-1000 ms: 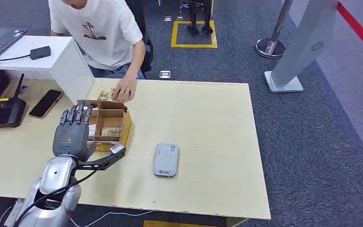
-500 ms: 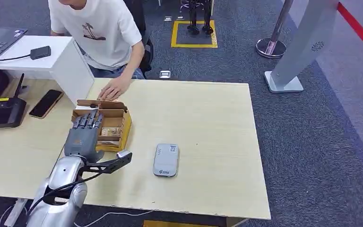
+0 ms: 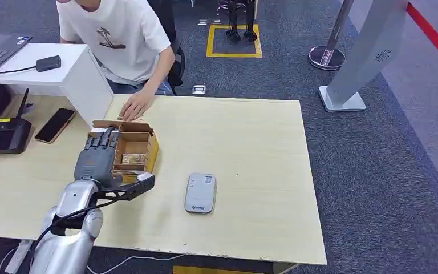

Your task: Pass the card to the sensor for recognition and then transmit it.

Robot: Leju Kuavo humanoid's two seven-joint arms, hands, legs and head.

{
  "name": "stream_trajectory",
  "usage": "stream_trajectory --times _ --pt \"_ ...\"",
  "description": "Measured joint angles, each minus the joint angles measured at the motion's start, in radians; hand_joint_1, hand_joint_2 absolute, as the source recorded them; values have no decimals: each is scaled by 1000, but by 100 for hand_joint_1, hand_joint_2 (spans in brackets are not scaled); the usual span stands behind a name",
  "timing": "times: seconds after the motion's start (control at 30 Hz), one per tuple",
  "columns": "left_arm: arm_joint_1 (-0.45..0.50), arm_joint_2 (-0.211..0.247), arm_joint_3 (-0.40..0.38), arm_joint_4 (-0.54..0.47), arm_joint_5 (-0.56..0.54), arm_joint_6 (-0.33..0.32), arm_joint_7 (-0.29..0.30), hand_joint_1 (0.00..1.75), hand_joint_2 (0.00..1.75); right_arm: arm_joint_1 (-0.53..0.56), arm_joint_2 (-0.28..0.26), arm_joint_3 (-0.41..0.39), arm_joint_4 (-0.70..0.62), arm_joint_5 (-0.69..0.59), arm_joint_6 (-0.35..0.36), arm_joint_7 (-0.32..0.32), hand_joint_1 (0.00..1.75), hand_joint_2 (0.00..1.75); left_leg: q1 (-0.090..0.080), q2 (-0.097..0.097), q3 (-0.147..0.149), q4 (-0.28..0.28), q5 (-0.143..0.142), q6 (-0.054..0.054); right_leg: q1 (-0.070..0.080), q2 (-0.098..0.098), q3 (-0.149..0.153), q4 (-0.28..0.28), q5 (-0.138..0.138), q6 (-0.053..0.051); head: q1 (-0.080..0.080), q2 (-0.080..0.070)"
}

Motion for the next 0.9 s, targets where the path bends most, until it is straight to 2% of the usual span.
stream_trajectory --times 0.6,0.9 --pt "0 -21 12 16 1 -3 -60 0 175 0 -1 0 0 0 2 0 0 0 0 0 0 0 0 0 0 0 0 0 0 0 0 0" --pt "11 -25 12 16 4 -3 -63 0 175 0 -1 0 0 0 0 0 0 0 0 0 0 0 0 0 0 0 0 0 0 0 0 0"
